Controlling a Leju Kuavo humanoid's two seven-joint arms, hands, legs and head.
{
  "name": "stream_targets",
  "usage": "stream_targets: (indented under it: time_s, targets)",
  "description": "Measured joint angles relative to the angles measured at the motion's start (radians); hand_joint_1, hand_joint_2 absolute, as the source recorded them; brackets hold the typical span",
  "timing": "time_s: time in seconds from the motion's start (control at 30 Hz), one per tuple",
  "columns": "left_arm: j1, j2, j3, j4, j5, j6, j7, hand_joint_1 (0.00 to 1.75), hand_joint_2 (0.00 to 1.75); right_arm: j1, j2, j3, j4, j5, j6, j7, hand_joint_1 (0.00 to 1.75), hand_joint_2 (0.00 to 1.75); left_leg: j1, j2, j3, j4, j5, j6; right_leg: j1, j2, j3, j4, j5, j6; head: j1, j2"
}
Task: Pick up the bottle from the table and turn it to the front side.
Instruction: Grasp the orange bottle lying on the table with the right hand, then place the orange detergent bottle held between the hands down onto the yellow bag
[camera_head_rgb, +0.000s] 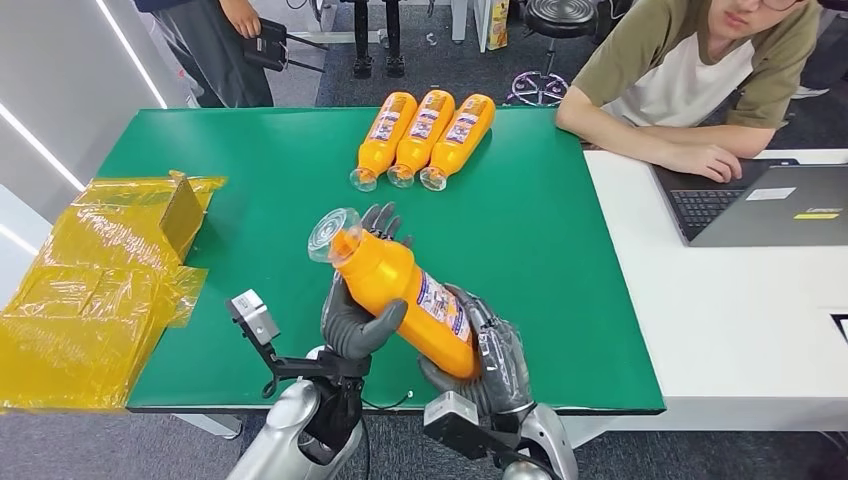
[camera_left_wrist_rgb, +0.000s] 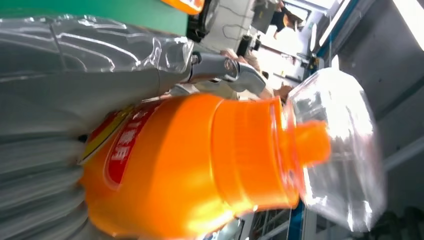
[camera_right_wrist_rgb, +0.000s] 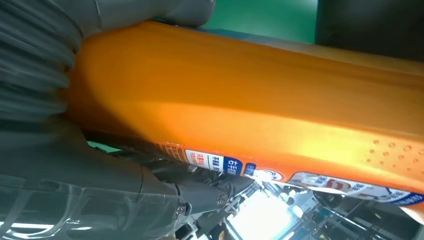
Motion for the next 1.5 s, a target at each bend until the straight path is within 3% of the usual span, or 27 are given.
stream_targets:
  time_s: [0.53, 1.13, 1.17, 1.27, 1.3, 1.5]
  targets:
    - [0.040, 0.018, 0.013, 0.010, -0.041, 0.039, 0.004, 0.00, 1.75, -0.010, -0.029, 0.004, -0.025, 0.137, 0.211, 0.069, 1.75, 1.75, 0.000, 0.001, 0.000, 0.000, 0.000, 0.000, 0.000, 0.001, 0.000, 0.000, 0.000, 0.000, 0.000, 0.000]
    - [0.104, 0.042, 0.065, -0.136, -0.057, 0.115, 0.014, 0.02, 1.75, -0.041, -0.063, 0.020, -0.001, 0.170, 0.244, 0.061, 1.66, 1.75, 0.000, 0.001, -0.001, 0.000, 0.000, 0.000, 0.000, 0.001, 0.000, 0.000, 0.000, 0.000, 0.000, 0.000]
    - [0.108, 0.042, 0.067, -0.141, -0.060, 0.114, 0.015, 0.26, 1.75, -0.043, -0.063, 0.022, 0.001, 0.171, 0.243, 0.060, 1.65, 1.75, 0.000, 0.001, -0.001, 0.000, 0.000, 0.000, 0.000, 0.001, 0.000, 0.000, 0.000, 0.000, 0.000, 0.000]
    - [0.116, 0.042, 0.070, -0.149, -0.073, 0.108, 0.015, 1.55, 1.75, -0.044, -0.064, 0.025, 0.005, 0.172, 0.241, 0.058, 1.65, 1.75, 0.000, 0.001, -0.001, 0.000, 0.000, 0.000, 0.000, 0.001, 0.000, 0.000, 0.000, 0.000, 0.000, 0.000]
    - [0.118, 0.042, 0.070, -0.150, -0.077, 0.104, 0.015, 1.75, 1.75, -0.045, -0.064, 0.026, 0.006, 0.173, 0.239, 0.057, 1.66, 1.75, 0.000, 0.001, -0.001, 0.000, 0.000, 0.000, 0.000, 0.001, 0.000, 0.000, 0.000, 0.000, 0.000, 0.000]
    - [0.120, 0.042, 0.072, -0.151, -0.084, 0.066, 0.008, 1.75, 1.75, -0.045, -0.064, 0.024, 0.010, 0.194, 0.206, 0.056, 1.74, 1.75, 0.000, 0.001, 0.000, 0.000, 0.000, 0.000, 0.000, 0.001, 0.000, 0.000, 0.000, 0.000, 0.000, 0.000]
